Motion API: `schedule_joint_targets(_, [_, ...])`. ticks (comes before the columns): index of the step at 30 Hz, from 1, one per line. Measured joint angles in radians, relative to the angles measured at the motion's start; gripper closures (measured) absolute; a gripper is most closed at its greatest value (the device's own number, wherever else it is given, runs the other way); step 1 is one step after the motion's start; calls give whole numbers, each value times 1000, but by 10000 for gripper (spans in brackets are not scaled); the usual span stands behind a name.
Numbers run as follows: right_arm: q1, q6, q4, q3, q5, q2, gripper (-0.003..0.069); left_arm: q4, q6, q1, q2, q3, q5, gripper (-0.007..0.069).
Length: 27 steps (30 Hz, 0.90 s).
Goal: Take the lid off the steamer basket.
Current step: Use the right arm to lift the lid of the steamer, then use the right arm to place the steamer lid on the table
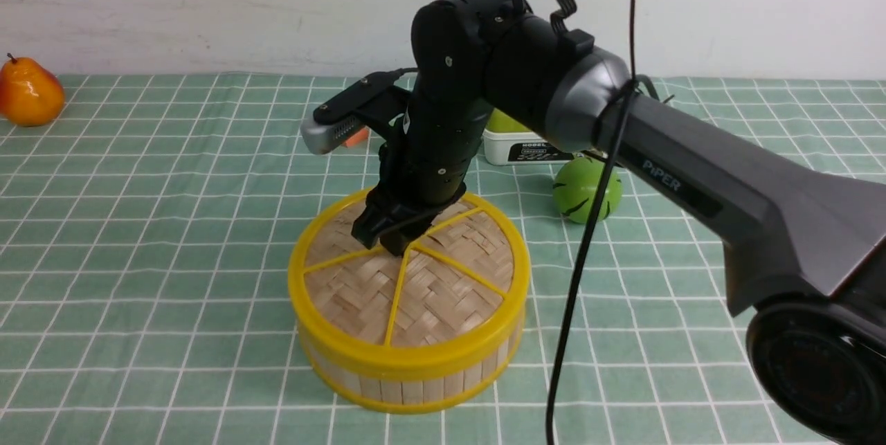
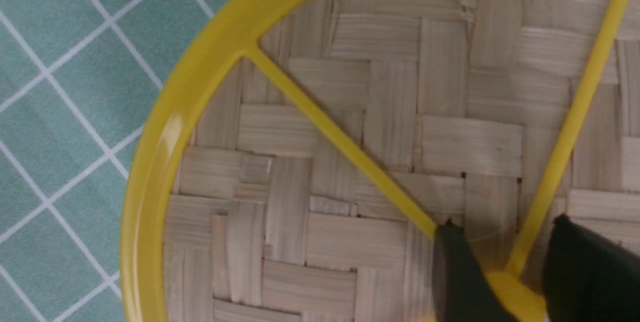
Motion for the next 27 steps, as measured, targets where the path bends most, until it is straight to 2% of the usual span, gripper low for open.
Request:
schedule_joint_targets(1, [1, 0, 1, 0, -1, 0, 504, 0, 0, 0, 0, 0, 0, 386])
schedule_joint_targets(2, [1, 0, 1, 0, -3, -6, 573, 0, 0, 0, 0, 0, 0, 386])
schedule_joint_targets(3, [1, 0, 1, 0, -3, -8, 583, 0, 0, 0, 0, 0, 0, 386])
schedule_joint_targets(8, [1, 0, 1, 7, 1, -48, 575, 0, 0, 0, 0, 0, 0, 386])
schedule_joint_targets(18, [-16, 1, -56, 67, 16, -410, 575, 0, 0, 0, 0, 0, 0, 386])
schedule_joint_targets(24, [-189, 25, -81, 395, 16, -628, 575, 0, 0, 0, 0, 0, 0, 386])
schedule_joint_targets(25, [-255, 30, -87, 526, 16, -672, 575, 0, 0, 0, 0, 0, 0, 386])
schedule_joint_targets(27, [-333, 48, -83, 655, -5, -706, 575, 0, 0, 0, 0, 0, 0, 386])
